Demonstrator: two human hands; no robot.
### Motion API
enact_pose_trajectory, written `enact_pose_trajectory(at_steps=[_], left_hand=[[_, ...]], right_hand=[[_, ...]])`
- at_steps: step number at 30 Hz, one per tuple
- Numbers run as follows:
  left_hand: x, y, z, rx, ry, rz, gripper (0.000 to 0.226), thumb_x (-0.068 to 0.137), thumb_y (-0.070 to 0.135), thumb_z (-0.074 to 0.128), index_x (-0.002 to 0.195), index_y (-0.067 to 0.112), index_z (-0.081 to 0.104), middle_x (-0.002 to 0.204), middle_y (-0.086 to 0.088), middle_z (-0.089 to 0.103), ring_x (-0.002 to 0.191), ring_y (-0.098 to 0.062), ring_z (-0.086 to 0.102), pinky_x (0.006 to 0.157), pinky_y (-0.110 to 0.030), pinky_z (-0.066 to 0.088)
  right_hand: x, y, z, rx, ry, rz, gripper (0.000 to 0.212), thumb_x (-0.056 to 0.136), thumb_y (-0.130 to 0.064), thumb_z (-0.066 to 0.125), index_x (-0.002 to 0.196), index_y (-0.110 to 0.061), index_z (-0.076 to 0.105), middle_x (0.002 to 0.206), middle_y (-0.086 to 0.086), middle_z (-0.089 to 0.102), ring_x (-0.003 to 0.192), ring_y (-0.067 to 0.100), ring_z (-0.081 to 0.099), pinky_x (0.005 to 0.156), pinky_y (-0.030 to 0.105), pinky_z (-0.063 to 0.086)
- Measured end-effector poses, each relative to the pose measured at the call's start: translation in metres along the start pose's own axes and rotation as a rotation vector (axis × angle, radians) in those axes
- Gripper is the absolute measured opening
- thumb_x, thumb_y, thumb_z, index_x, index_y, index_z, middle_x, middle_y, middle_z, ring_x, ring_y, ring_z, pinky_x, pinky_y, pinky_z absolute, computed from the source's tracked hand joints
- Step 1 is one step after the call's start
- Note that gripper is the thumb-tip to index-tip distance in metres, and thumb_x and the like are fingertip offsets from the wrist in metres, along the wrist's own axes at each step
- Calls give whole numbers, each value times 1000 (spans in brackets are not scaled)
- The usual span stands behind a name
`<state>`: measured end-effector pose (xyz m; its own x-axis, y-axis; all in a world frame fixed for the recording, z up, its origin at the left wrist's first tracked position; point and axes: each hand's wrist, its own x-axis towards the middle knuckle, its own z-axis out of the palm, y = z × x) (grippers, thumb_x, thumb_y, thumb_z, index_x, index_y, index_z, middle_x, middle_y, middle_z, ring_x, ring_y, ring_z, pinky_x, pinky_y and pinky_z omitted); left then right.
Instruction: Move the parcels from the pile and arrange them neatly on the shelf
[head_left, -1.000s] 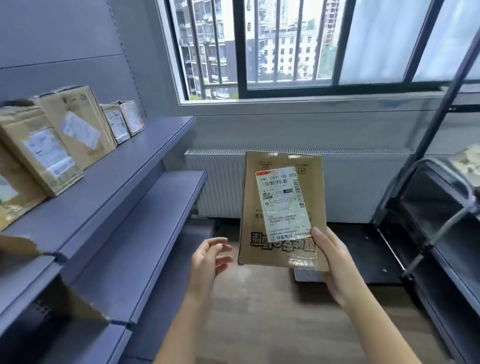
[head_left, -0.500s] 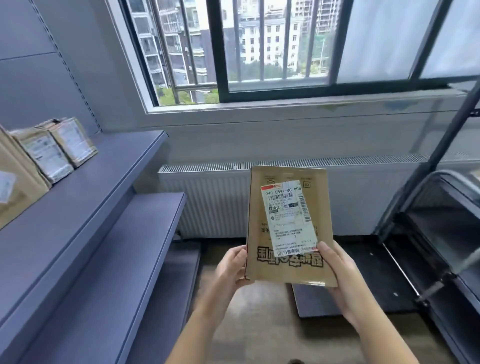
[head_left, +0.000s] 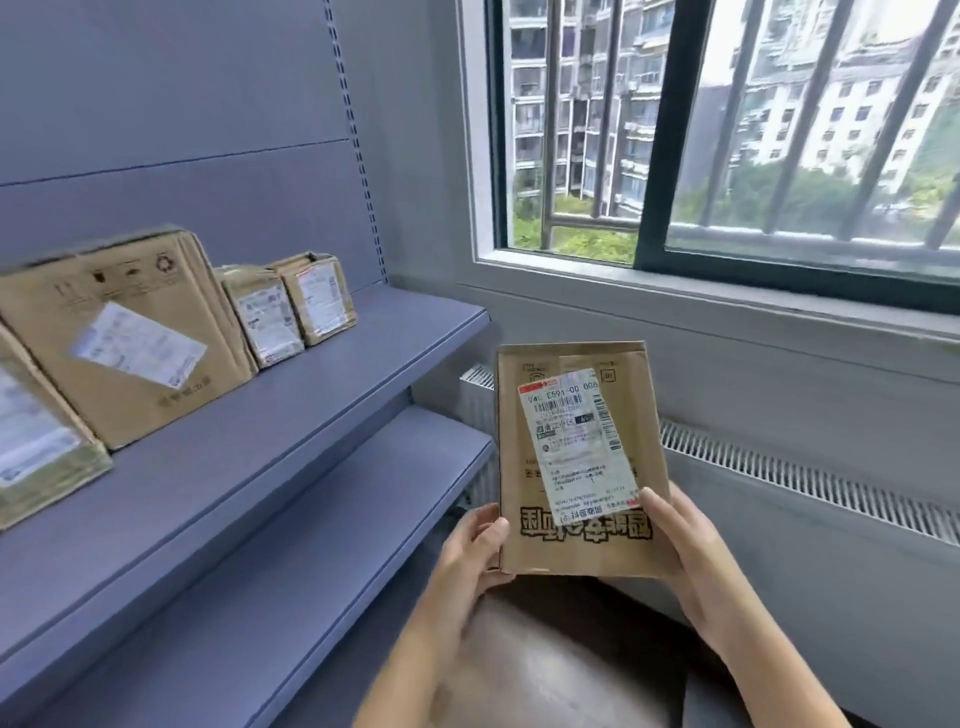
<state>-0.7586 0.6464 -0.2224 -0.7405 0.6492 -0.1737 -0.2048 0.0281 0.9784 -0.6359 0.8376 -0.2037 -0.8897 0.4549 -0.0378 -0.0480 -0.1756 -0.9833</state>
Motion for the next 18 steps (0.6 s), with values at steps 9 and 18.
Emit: enact_pose_trajectory(at_steps=[9,18], left_hand=[[115,15,-35,-17,130,75,53,77,47,61,121,17,56,112,-3,71,105,-20,67,83,-28,53],[251,72,-93,33,164,178,46,81,31,66,125,24,54,116,6,70,106,-8,65,76,-14,51]], right_hand=[[156,-4,2,-100,-151,-22,57,76,-54,72,130,-49,52,125,-14,65,111,8,63,87,31,49],[334,-32,8,-221,-425,2,98,63,-30,85,146,-37,33,138,-3,58,115,21,64,93,36,53]])
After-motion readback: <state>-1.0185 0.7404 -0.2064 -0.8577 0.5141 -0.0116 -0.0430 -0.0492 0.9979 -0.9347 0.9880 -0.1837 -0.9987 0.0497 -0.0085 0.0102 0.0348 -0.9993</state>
